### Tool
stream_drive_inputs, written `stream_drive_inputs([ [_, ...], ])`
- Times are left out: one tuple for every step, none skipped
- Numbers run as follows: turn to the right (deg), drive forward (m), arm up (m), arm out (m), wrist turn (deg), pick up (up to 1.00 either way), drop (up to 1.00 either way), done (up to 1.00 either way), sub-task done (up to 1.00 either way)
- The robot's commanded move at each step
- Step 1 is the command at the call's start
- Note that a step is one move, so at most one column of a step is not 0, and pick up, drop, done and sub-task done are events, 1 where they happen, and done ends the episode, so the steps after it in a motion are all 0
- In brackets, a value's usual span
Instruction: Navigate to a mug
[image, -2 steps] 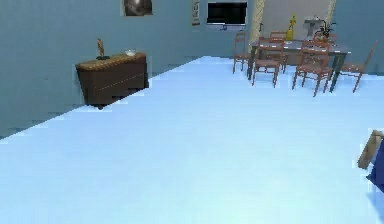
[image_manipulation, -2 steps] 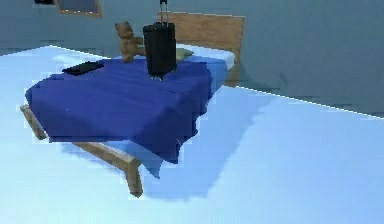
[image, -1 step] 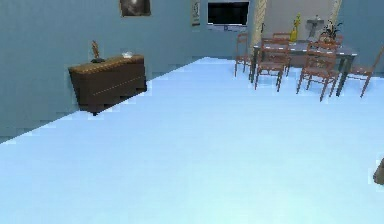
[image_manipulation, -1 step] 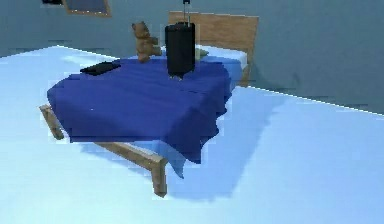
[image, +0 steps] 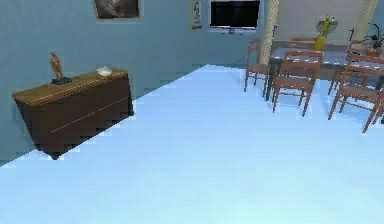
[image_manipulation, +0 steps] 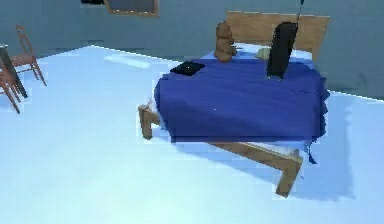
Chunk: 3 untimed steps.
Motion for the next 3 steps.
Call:
stream_drive_inputs([
  [0.0,1.0,0.0,0.0,0.0,0.0,0.0,0.0,0.0],
  [3.0,0.0,0.0,0.0,0.0,0.0,0.0,0.0,0.0],
  [0.0,1.0,0.0,0.0,0.0,0.0,0.0,0.0,0.0],
])
